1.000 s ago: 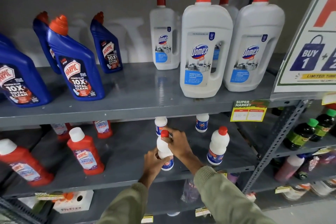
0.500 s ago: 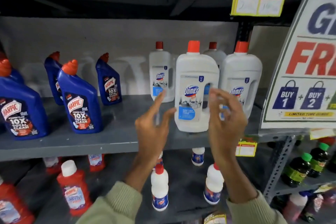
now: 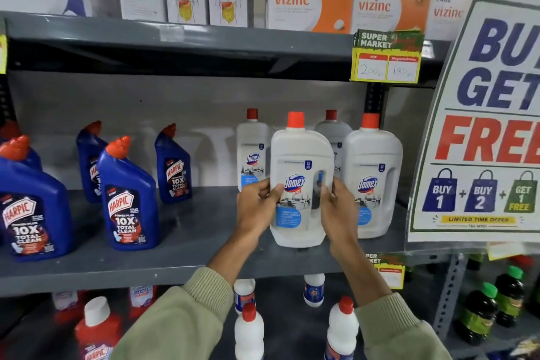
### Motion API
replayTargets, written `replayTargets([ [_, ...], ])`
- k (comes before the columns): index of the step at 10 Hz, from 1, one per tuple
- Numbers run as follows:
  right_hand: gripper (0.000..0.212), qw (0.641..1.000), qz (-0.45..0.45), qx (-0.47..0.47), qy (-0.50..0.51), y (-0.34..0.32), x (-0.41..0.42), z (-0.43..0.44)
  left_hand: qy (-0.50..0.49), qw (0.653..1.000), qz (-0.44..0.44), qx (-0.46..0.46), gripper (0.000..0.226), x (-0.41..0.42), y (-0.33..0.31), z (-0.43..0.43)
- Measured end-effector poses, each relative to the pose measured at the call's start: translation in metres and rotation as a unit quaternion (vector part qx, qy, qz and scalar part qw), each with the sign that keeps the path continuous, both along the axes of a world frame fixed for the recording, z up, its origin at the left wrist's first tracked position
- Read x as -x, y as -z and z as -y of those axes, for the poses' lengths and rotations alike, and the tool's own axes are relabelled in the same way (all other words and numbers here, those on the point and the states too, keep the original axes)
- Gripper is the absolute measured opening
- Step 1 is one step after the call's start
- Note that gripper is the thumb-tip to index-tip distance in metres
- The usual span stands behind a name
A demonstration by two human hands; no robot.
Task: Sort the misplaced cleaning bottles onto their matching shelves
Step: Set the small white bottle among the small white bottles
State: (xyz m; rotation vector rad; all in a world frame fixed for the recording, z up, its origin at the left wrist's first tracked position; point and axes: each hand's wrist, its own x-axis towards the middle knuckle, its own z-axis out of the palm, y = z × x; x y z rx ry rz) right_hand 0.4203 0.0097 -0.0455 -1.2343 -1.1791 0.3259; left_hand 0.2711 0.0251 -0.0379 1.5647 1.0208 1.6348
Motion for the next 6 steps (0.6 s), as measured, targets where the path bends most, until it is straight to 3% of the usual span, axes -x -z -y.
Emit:
replayTargets([
  [4,0.023,0.995,0.006,-0.011,-0.096,0.004,0.062,-0.023,-0.078,0.997,0.016,0.001,0.022,0.069,0.008,-0.009],
  [6,0.034,0.997,0.030,-0.016,-0.062,0.000,0.065,-0.002,-0.091,0.990,-0.095,-0.042,0.021,0.079,0.003,0.012],
])
